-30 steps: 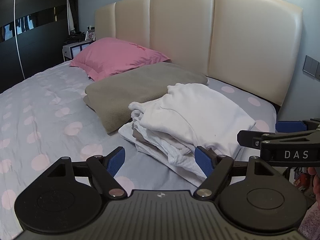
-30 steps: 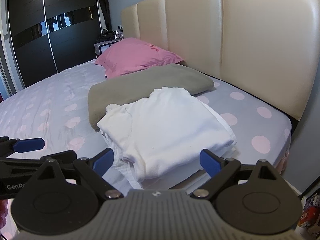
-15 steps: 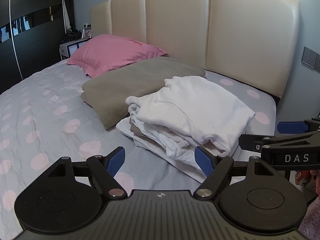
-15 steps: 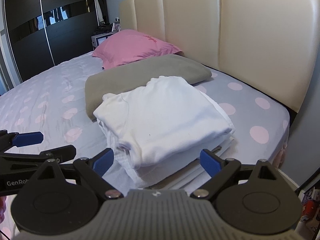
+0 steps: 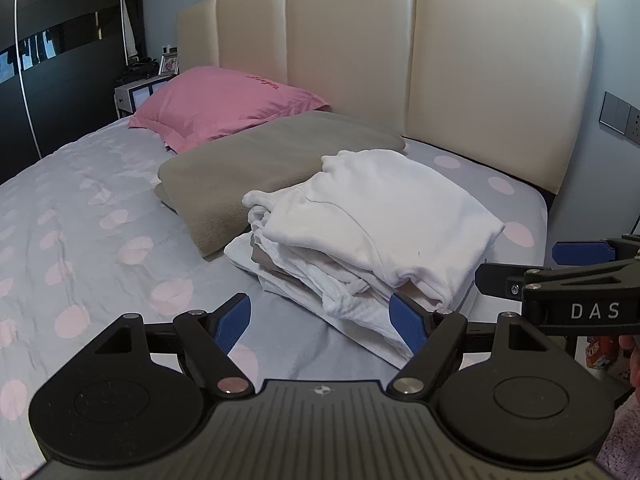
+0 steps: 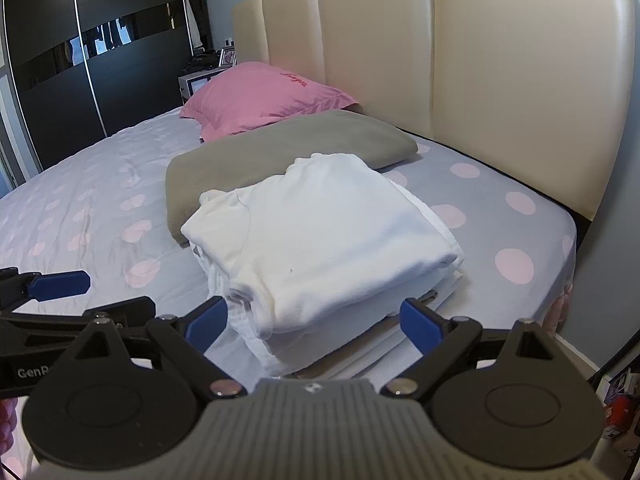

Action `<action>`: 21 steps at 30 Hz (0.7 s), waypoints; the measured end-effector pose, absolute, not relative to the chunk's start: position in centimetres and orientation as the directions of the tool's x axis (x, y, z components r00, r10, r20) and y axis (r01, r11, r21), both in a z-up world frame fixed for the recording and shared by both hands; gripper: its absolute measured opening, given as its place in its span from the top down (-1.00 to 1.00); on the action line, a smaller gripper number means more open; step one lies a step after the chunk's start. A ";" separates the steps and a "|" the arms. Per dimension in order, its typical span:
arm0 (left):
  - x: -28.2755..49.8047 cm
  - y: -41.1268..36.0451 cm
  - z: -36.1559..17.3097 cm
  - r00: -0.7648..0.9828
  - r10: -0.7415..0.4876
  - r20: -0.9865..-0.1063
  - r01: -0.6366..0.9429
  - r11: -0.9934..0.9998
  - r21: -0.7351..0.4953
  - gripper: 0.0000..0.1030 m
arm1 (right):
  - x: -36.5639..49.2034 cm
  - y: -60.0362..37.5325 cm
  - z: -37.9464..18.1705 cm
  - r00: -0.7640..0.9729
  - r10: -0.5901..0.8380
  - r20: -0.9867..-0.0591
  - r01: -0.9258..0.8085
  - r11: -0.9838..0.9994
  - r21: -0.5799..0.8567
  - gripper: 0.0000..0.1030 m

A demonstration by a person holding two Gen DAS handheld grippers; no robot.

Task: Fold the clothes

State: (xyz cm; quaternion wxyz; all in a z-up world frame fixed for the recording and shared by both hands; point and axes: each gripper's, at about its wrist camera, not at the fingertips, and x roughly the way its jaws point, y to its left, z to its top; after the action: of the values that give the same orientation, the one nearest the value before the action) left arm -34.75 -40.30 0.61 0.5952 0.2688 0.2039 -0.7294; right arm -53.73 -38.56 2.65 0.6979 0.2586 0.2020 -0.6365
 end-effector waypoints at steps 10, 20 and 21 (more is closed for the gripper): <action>-34.9 -40.3 0.5 -0.149 -0.757 -0.637 0.976 -0.217 0.031 -0.46 | -54.0 -38.5 2.6 0.106 -0.784 -0.612 0.993 0.052 0.106 -0.83; -34.9 -40.3 0.5 -0.149 -0.758 -0.635 0.975 -0.219 0.033 -0.46 | -53.9 -38.5 2.6 0.107 -0.784 -0.611 0.993 0.056 0.103 -0.83; -34.9 -40.3 0.5 -0.148 -0.758 -0.635 0.975 -0.219 0.034 -0.45 | -54.0 -38.6 2.6 0.108 -0.784 -0.611 0.993 0.056 0.103 -0.83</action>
State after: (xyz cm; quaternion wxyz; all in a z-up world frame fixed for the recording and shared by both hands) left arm -34.88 -40.26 0.50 0.5925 0.2733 0.1985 -0.7313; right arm -53.96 -38.56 2.61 0.6981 0.2583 0.2022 -0.6365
